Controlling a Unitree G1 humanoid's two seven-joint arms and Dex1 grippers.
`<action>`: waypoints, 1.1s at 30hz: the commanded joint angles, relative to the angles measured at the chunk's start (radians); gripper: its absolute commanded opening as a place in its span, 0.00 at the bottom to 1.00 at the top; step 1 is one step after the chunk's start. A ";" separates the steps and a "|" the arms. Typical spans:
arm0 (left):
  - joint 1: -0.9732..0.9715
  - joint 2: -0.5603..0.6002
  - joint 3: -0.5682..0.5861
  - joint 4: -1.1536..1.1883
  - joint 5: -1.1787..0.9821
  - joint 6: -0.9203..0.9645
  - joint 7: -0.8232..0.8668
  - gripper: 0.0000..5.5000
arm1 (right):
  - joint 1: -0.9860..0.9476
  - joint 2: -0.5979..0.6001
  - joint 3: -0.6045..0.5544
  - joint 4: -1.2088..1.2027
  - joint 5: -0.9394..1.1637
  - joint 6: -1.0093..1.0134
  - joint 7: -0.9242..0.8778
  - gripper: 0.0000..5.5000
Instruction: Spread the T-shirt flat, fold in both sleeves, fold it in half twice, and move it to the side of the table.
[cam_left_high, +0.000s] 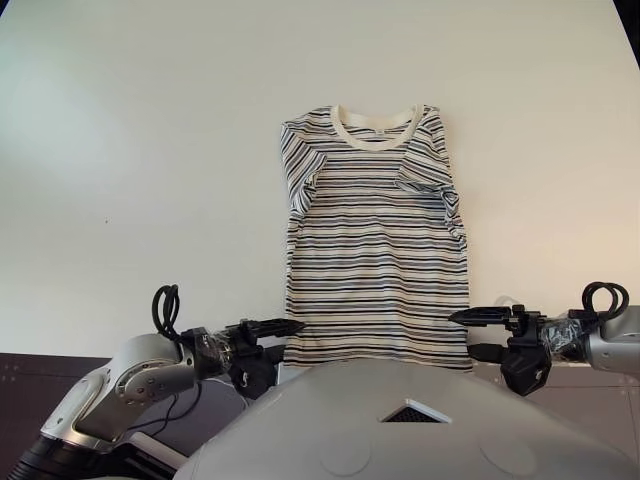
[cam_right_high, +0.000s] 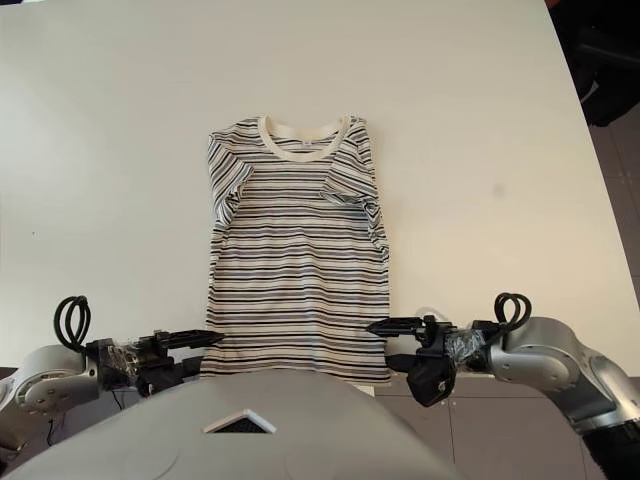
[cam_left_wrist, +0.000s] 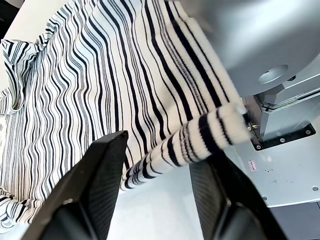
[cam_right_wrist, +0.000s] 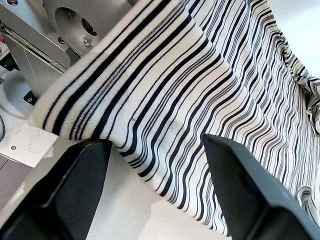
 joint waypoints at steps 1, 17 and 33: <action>-0.014 0.021 -0.022 0.044 0.057 0.002 -0.009 0.31 | -0.013 -0.018 0.027 -0.001 -0.007 0.012 0.006 0.60; -0.081 0.024 -0.094 0.074 0.037 -0.007 -0.006 0.02 | -0.042 -0.045 0.059 -0.044 0.072 0.071 0.013 0.15; -0.074 -0.035 -0.109 -0.064 -0.213 0.219 -0.042 0.02 | -0.031 -0.160 0.028 -0.014 0.287 0.123 0.109 0.02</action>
